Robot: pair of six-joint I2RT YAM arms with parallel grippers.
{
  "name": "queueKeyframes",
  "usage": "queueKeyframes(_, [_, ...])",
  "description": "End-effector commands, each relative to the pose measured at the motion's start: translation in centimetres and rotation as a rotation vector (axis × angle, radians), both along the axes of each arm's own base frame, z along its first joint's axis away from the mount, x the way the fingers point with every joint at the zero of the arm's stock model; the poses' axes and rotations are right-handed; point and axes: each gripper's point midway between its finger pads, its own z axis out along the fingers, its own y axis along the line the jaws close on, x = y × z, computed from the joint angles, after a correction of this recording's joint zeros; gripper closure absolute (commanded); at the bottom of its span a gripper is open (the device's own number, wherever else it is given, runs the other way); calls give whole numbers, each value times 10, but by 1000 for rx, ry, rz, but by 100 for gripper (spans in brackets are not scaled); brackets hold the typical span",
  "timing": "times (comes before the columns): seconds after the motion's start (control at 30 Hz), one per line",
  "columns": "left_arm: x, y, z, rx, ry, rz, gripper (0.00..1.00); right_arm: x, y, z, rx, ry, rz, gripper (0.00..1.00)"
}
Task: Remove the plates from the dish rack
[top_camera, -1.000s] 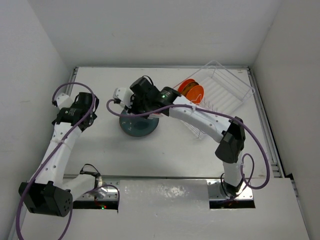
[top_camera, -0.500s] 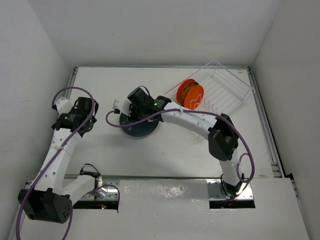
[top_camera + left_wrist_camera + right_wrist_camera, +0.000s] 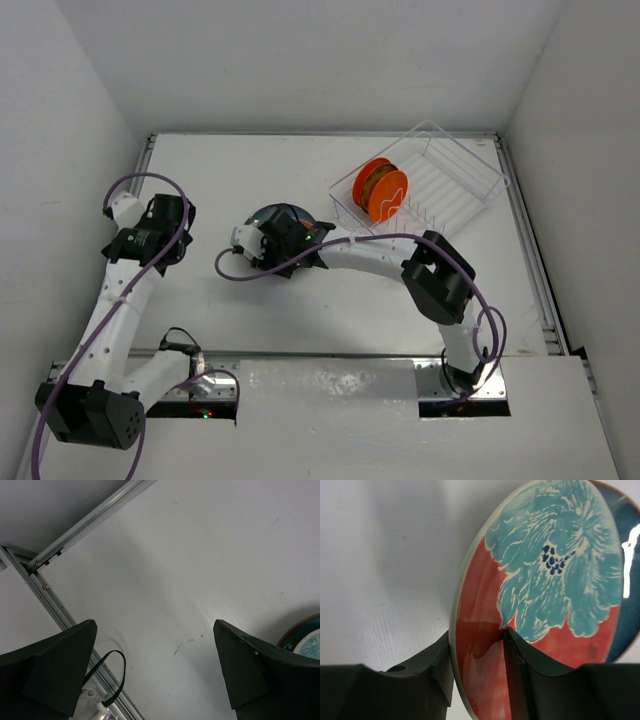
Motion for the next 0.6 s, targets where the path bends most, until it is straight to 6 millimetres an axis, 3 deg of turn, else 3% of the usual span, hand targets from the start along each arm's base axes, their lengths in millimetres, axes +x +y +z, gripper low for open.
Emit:
queueKeyframes(0.0, [5, 6, 16, 21, -77, 8, 0, 4, 11, 7, 120, 32, -63, 60])
queueKeyframes(0.1, [7, 4, 13, 15, -76, -5, 0, -1, 10, -2, 127, 60, -76, 52])
queueKeyframes(0.13, [8, 3, 12, 12, -76, -13, 0, -2, 10, -6, 127, 72, -79, 44])
queueKeyframes(0.2, [11, 0, 9, -2, -77, -29, 0, -3, 10, -10, 123, 80, -84, 39])
queueKeyframes(0.27, [14, -1, 8, -4, -76, -44, 0, 2, 8, -15, 111, 77, -110, 31])
queueKeyframes(0.37, [20, -4, 9, -11, -81, -66, 0, 15, 4, -17, 113, 94, -156, 28])
queueKeyframes(0.5, [25, -5, 12, -10, -89, -80, 0, 25, 11, 0, 147, 106, -174, 26])
queueKeyframes(0.57, [27, -6, 12, -15, -89, -91, 0, 29, 14, 14, 184, 110, -191, 19])
